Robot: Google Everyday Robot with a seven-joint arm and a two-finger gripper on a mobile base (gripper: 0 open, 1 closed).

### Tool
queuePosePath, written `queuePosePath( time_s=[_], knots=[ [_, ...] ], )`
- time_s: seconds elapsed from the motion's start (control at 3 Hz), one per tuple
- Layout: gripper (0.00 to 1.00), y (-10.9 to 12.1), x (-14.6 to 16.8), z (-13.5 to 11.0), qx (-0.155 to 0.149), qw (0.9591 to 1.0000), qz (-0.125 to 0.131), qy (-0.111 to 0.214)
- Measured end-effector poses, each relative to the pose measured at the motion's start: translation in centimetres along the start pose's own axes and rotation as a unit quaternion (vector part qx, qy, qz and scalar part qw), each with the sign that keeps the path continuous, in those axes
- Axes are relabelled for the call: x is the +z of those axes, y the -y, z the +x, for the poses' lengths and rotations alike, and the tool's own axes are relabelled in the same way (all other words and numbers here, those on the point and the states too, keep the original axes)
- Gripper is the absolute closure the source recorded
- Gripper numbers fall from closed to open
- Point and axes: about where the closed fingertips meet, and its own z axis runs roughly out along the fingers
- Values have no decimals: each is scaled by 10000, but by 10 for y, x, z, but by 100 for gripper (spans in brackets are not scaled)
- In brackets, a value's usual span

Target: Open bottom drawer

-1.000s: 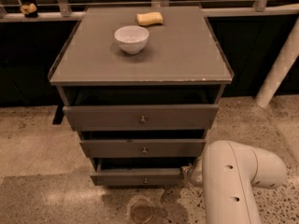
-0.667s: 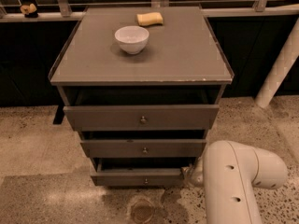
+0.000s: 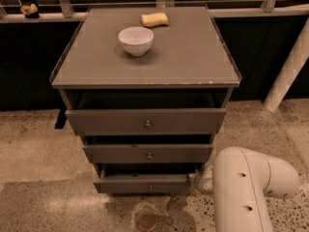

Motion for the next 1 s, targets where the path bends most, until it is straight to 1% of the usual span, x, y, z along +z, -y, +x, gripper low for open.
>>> queuePosePath(
  time_s=[0.67, 1.0],
  knots=[
    [100, -4, -1, 0, -16, 10000, -2, 13],
    [100, -15, -5, -2, -6, 10000, -56, 48]
  ],
)
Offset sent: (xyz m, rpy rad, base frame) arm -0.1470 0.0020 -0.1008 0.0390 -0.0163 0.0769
